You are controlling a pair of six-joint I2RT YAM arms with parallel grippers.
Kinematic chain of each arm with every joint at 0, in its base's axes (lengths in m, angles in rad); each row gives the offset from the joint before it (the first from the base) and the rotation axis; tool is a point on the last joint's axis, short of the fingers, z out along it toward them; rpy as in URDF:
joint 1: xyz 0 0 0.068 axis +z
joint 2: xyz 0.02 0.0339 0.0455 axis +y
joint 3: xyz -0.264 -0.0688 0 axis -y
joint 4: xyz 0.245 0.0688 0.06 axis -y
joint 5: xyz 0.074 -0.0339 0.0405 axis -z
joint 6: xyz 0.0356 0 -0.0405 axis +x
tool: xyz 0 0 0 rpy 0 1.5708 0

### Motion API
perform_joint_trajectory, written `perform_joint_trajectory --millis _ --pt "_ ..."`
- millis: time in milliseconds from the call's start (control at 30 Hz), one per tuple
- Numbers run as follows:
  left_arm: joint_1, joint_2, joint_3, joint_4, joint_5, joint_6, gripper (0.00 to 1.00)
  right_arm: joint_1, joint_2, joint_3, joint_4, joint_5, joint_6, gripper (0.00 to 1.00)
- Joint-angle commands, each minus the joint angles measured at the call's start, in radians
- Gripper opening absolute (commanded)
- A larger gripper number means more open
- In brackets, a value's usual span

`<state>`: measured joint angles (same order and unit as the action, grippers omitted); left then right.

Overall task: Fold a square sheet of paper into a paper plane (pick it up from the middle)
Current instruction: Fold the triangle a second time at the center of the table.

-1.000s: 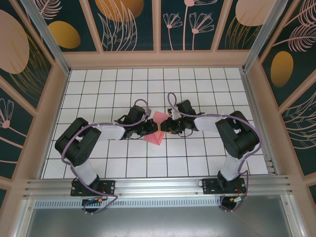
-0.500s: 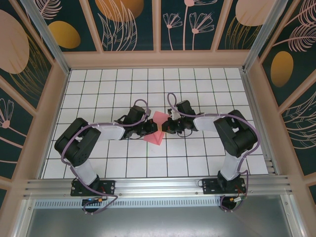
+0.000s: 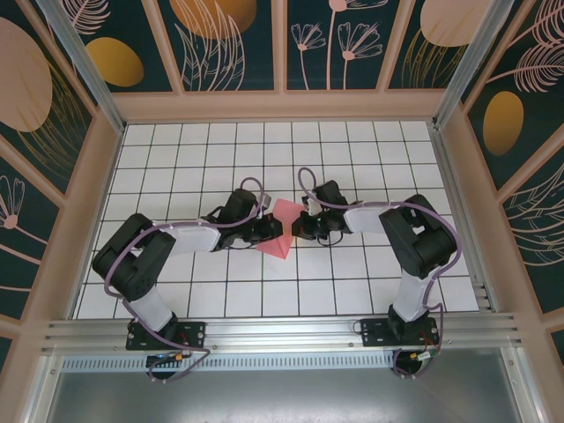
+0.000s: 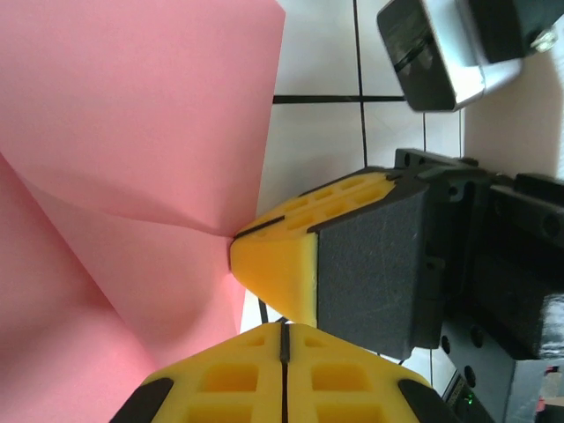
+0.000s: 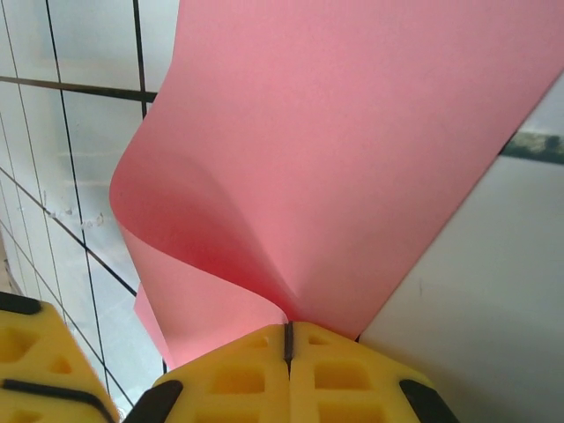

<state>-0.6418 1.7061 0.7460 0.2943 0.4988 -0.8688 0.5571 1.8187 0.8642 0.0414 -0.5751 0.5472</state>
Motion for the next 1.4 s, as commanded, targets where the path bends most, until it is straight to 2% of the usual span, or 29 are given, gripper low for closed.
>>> perform_joint_trajectory --millis 0,600,1367 --pt "-0.007 0.039 -0.003 0.027 0.038 -0.005 0.09 -0.005 0.003 0.021 -0.029 0.025 -0.027 0.0" --pt "-0.006 0.095 0.018 0.011 0.048 0.001 0.09 -0.005 0.003 0.028 -0.055 0.05 -0.033 0.0" --pt "-0.006 0.093 0.018 0.039 0.071 -0.005 0.1 -0.005 -0.063 0.003 -0.085 0.095 -0.035 0.0"
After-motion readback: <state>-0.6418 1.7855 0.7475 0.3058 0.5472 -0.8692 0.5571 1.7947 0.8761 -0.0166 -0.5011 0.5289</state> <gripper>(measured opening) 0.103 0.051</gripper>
